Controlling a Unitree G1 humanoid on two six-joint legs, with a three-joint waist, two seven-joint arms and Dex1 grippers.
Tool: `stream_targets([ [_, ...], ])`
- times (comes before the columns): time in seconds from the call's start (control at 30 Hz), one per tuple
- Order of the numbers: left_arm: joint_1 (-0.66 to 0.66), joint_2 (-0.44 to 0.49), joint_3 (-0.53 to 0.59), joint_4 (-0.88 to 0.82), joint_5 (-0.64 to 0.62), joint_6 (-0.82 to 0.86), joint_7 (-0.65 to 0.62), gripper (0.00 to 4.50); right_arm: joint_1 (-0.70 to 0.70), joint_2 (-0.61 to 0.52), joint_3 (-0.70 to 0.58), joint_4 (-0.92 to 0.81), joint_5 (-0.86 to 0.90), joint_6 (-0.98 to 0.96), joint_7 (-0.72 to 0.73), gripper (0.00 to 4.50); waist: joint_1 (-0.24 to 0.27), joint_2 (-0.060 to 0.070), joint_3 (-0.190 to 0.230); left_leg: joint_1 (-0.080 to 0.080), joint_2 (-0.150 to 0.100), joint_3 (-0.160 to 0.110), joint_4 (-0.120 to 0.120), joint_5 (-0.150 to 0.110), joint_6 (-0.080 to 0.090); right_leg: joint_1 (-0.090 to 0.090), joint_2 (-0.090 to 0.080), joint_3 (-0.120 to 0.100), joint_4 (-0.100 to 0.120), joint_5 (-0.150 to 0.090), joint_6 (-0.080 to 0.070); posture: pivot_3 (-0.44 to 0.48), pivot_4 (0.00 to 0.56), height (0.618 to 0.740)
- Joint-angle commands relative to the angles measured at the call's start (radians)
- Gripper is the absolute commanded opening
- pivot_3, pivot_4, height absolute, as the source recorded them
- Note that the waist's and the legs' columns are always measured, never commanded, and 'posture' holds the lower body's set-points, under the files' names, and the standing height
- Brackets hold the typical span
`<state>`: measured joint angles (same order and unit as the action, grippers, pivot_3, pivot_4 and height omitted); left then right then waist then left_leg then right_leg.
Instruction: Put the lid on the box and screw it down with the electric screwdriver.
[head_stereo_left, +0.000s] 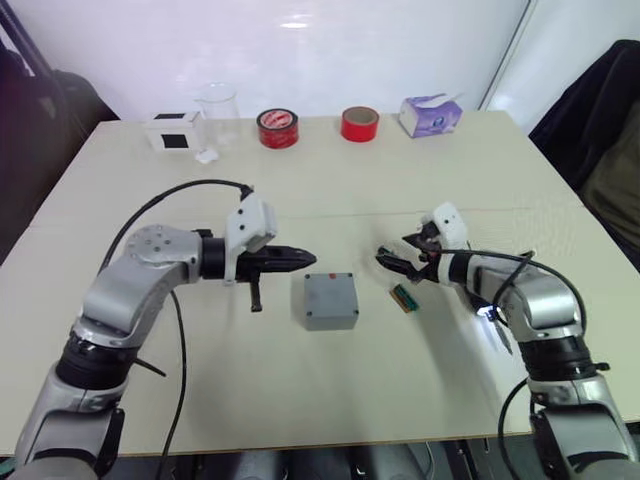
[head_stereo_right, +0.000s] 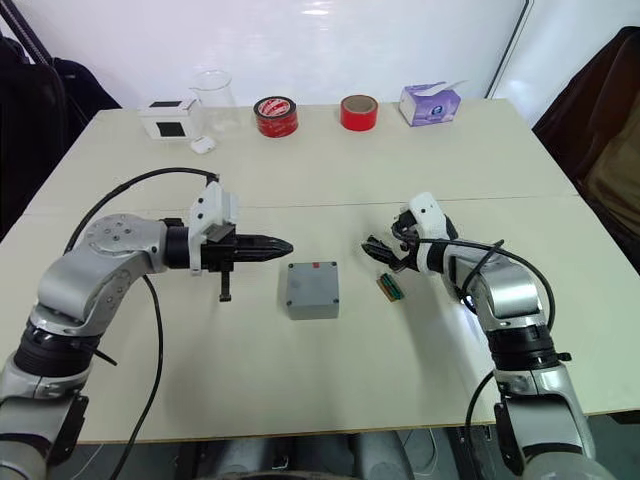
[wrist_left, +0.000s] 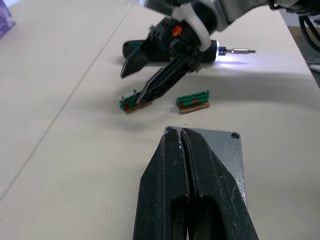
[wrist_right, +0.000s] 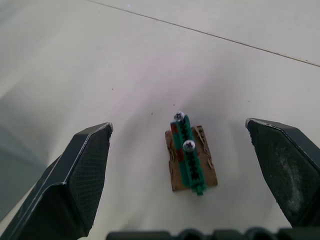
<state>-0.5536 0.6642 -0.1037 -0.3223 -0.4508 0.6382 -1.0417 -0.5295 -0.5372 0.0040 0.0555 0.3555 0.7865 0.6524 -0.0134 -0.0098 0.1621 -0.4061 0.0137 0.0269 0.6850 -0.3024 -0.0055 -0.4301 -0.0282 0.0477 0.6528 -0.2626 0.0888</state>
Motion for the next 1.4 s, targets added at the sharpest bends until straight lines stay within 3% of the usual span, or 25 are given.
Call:
stream_targets([
  [0.03, -0.011, 0.004, 0.011, -0.036, -0.02, 0.006, 0.009, 0.0, -0.029, -0.001, -0.025, 0.017, -0.001, -0.017, -0.001, 4.46, 0.0, 0.0, 0.0, 0.0, 0.0, 0.0, 0.0, 0.0, 0.0, 0.0, 0.0, 0.0, 0.0, 0.0, 0.0, 0.0, 0.15, 0.74],
  [0.4, -0.011, 0.009, 0.004, -0.042, -0.018, 0.007, 0.024, 0.0, -0.034, 0.002, -0.015, 0.04, -0.015, -0.028, 0.009, 4.46, -0.001, 0.0, 0.0, 0.0, 0.0, 0.0, 0.0, 0.0, 0.0, 0.0, 0.0, 0.0, 0.0, 0.0, 0.0, 0.0, 0.15, 0.74],
  [0.53, -0.016, 0.005, 0.001, -0.043, -0.018, 0.007, 0.028, 0.0, -0.035, 0.004, -0.014, 0.045, -0.018, -0.029, 0.008, 3.4, -0.001, 0.0, 0.0, 0.0, 0.0, 0.0, 0.0, 0.0, 0.0, 0.0, 0.0, 0.0, 0.0, 0.0, 0.0, 0.0, 0.15, 0.74],
  [0.8, -0.018, 0.002, -0.002, -0.043, -0.018, 0.007, 0.031, 0.0, -0.042, 0.006, -0.011, 0.048, -0.02, -0.029, 0.009, 0.2, -0.001, 0.0, 0.0, 0.0, 0.0, 0.0, 0.0, 0.0, 0.0, 0.0, 0.0, 0.0, 0.0, 0.0, 0.0, 0.0, 0.15, 0.74],
  [0.83, -0.017, 0.001, -0.002, -0.043, -0.017, 0.007, 0.032, 0.0, -0.044, 0.006, -0.011, 0.045, -0.02, -0.027, 0.008, 0.04, -0.001, 0.0, 0.0, 0.0, 0.0, 0.0, 0.0, 0.0, 0.0, 0.0, 0.0, 0.0, 0.0, 0.0, 0.0, 0.0, 0.15, 0.74],
  [1.07, -0.006, 0.003, -0.001, -0.048, -0.019, 0.007, 0.039, 0.0, -0.065, -0.02, -0.026, -0.042, 0.0, 0.028, 0.006, 0.04, -0.001, 0.0, 0.0, 0.0, 0.0, 0.0, 0.0, 0.0, 0.0, 0.0, 0.0, 0.0, 0.0, 0.0, 0.0, 0.0, 0.15, 0.74],
  [1.4, 0.023, 0.025, 0.014, -0.047, -0.021, 0.003, 0.04, 0.0, -0.074, -0.113, -0.019, -0.385, 0.163, 0.229, 0.099, 0.04, 0.0, 0.0, 0.0, 0.0, 0.0, 0.0, 0.0, 0.0, 0.0, 0.0, 0.0, 0.0, 0.0, 0.0, 0.0, 0.0, 0.15, 0.74],
])
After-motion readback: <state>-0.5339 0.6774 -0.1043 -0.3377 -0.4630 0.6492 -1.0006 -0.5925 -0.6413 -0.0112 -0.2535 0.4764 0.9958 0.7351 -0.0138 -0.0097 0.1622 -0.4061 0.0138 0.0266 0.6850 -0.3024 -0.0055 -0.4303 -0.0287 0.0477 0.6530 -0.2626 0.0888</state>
